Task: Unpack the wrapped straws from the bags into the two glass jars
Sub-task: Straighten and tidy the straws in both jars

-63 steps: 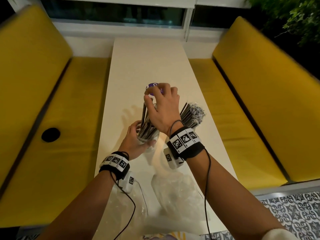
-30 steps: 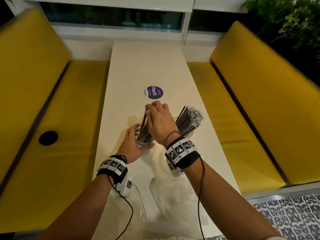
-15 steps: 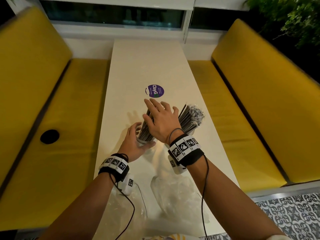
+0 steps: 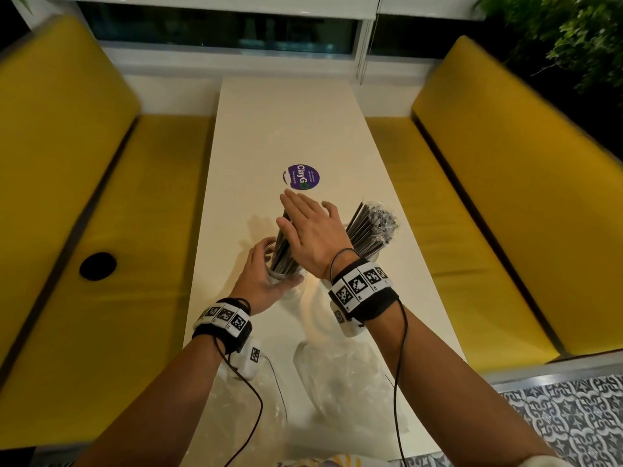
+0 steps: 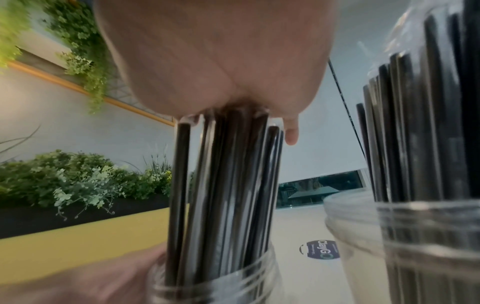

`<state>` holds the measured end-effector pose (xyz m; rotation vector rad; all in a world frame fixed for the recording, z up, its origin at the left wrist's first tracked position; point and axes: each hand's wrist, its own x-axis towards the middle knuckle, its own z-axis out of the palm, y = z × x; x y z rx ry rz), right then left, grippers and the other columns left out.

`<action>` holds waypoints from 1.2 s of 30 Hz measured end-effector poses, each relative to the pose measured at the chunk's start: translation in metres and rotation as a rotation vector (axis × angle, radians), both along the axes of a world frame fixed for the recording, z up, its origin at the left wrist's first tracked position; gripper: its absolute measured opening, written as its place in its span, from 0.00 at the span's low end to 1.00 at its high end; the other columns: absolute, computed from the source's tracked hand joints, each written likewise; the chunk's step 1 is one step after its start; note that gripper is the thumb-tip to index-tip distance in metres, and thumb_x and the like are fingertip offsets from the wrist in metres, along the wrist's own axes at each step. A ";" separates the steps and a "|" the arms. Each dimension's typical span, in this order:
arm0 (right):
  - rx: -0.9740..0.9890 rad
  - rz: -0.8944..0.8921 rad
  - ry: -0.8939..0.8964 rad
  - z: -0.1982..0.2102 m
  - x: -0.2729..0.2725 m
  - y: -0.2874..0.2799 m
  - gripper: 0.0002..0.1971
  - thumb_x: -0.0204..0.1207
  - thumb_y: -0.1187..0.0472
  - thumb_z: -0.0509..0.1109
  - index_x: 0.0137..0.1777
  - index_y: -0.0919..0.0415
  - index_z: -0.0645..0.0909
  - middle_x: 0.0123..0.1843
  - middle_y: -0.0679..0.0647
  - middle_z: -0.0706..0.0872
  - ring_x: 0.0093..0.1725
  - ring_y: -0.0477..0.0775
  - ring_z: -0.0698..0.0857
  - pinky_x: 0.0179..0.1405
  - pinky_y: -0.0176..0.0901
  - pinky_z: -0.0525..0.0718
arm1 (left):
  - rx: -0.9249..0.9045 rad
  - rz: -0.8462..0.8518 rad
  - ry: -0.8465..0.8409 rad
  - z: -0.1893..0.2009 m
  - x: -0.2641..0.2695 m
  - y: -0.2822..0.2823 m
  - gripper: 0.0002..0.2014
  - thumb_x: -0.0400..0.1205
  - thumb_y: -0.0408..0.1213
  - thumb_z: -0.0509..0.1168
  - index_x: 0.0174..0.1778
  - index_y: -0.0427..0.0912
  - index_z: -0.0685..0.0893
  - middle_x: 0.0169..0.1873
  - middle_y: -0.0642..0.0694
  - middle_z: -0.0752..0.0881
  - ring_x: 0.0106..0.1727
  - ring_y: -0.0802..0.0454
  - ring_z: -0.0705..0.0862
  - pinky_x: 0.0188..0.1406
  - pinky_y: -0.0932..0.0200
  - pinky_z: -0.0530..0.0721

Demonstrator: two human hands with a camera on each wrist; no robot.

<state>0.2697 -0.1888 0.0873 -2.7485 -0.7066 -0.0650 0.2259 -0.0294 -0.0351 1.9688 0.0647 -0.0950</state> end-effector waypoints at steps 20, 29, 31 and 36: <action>0.048 0.059 -0.050 -0.011 -0.001 -0.008 0.39 0.82 0.51 0.69 0.91 0.59 0.61 0.91 0.56 0.67 0.87 0.68 0.66 0.77 0.66 0.76 | -0.001 -0.002 -0.014 -0.002 0.001 -0.001 0.50 0.73 0.51 0.87 0.86 0.53 0.65 0.82 0.48 0.71 0.79 0.51 0.76 0.65 0.70 0.75; 0.204 0.085 -0.058 -0.014 0.000 -0.013 0.24 0.82 0.47 0.75 0.71 0.59 0.80 0.63 0.56 0.85 0.57 0.62 0.79 0.59 0.58 0.85 | 0.022 -0.010 -0.013 -0.001 0.001 0.001 0.50 0.73 0.52 0.86 0.87 0.54 0.64 0.83 0.49 0.71 0.82 0.51 0.73 0.81 0.51 0.76; 0.169 0.055 -0.078 -0.015 -0.005 -0.011 0.27 0.80 0.46 0.76 0.74 0.59 0.78 0.65 0.56 0.84 0.59 0.62 0.79 0.59 0.59 0.85 | 0.021 -0.011 -0.001 -0.001 0.001 0.001 0.51 0.73 0.54 0.86 0.87 0.55 0.63 0.83 0.49 0.71 0.82 0.51 0.73 0.79 0.52 0.77; 0.023 0.022 -0.077 -0.009 -0.006 -0.012 0.38 0.75 0.41 0.78 0.82 0.51 0.70 0.76 0.52 0.77 0.70 0.62 0.77 0.66 0.64 0.82 | 0.016 -0.001 0.003 -0.001 0.002 0.000 0.52 0.73 0.52 0.86 0.88 0.54 0.62 0.84 0.49 0.70 0.83 0.51 0.74 0.73 0.59 0.75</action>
